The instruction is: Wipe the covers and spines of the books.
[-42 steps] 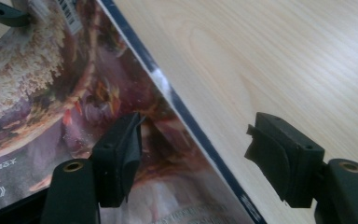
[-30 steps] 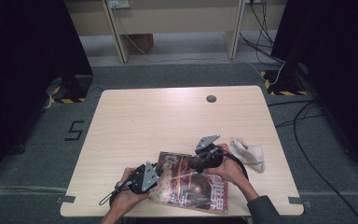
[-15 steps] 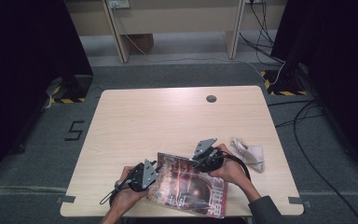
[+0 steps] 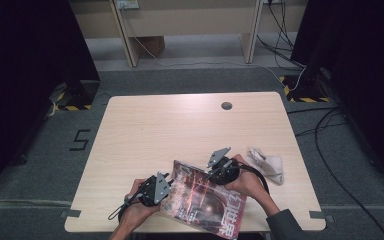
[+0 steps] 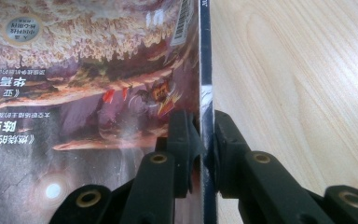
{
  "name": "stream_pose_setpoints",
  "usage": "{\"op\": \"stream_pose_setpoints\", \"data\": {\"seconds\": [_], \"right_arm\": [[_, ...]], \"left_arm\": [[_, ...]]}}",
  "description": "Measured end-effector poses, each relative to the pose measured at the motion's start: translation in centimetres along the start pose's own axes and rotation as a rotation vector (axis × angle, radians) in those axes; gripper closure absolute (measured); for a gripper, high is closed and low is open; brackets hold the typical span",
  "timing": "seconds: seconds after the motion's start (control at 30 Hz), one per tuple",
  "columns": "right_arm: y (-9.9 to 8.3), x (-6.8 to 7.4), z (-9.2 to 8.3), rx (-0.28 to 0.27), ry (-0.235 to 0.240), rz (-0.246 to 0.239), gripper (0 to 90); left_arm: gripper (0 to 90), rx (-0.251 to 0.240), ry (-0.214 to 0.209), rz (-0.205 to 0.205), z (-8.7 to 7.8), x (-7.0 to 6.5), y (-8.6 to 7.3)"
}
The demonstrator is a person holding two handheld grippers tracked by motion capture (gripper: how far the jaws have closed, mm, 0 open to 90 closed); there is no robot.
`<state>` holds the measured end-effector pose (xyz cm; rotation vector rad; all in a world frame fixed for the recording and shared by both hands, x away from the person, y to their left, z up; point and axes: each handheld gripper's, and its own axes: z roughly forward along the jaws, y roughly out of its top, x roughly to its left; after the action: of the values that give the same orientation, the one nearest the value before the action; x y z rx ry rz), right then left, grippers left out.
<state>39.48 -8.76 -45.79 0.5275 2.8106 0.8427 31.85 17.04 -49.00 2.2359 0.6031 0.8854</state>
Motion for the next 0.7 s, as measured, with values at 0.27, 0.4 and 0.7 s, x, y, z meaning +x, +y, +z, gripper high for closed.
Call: {"op": "stream_pose_setpoints", "data": {"seconds": [0.27, 0.4, 0.7], "right_arm": [[1.1, 0.3, -0.9, 0.037, 0.014, -0.03, 82.2], [2.1, 0.5, -1.5, 0.054, 0.0, -0.065, 83.7], [4.6, -0.1, -3.1, 0.117, -0.097, -0.116, 84.1]], "left_arm": [[69.3, 0.004, 0.008, -0.016, -0.3, 0.5, -0.3], [69.0, 0.011, 0.013, -0.039, -0.5, 1.0, -0.7], [66.3, 0.042, -0.008, -0.081, -0.5, 1.5, -1.2]]}}
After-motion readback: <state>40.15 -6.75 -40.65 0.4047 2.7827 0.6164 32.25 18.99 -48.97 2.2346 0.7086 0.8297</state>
